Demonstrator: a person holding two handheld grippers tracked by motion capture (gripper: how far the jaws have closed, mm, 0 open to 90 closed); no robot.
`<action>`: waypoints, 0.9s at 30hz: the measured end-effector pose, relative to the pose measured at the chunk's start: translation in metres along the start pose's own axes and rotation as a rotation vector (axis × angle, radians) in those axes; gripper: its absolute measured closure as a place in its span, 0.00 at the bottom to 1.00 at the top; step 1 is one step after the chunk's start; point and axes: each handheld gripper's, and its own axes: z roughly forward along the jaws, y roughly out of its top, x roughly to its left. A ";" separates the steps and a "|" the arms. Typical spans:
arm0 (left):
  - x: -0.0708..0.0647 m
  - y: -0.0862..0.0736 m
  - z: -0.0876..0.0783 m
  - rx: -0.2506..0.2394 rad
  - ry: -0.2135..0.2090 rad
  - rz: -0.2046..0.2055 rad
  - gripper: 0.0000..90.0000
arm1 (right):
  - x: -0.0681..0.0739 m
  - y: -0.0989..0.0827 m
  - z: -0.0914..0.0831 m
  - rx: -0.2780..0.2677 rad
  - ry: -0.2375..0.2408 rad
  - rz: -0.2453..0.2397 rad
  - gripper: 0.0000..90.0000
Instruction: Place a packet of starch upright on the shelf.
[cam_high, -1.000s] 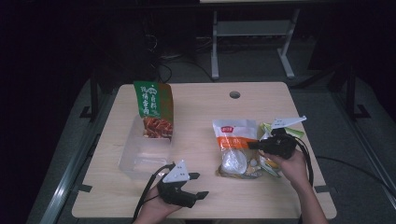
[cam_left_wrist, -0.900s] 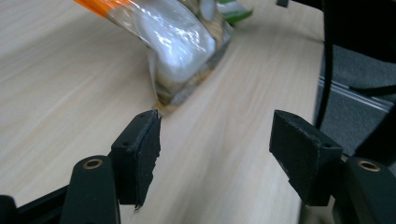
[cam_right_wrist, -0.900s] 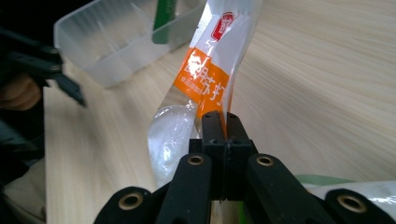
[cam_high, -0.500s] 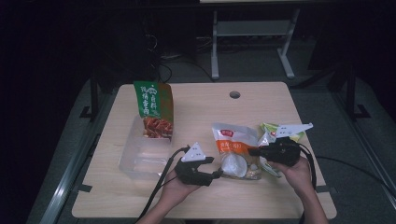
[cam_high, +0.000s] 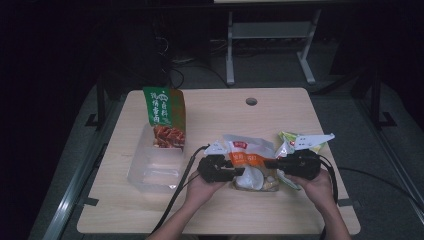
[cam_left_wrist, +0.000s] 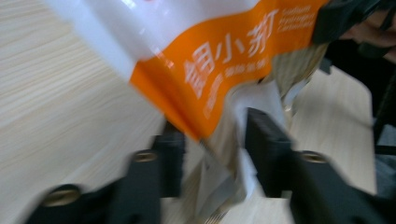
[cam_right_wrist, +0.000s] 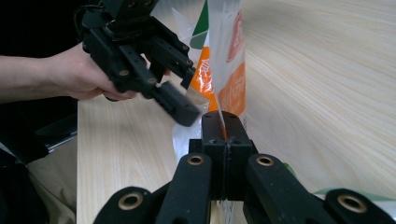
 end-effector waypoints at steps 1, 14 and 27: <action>0.000 0.001 0.000 0.001 -0.009 -0.002 0.81 | 0.001 0.001 0.001 0.005 -0.004 -0.002 0.99; -0.013 0.004 -0.020 -0.007 0.103 0.109 0.99 | 0.012 0.011 0.004 -0.020 -0.048 -0.040 0.99; -0.016 -0.007 -0.027 -0.004 0.126 0.135 0.97 | 0.017 0.015 0.033 0.043 -0.045 -0.036 0.94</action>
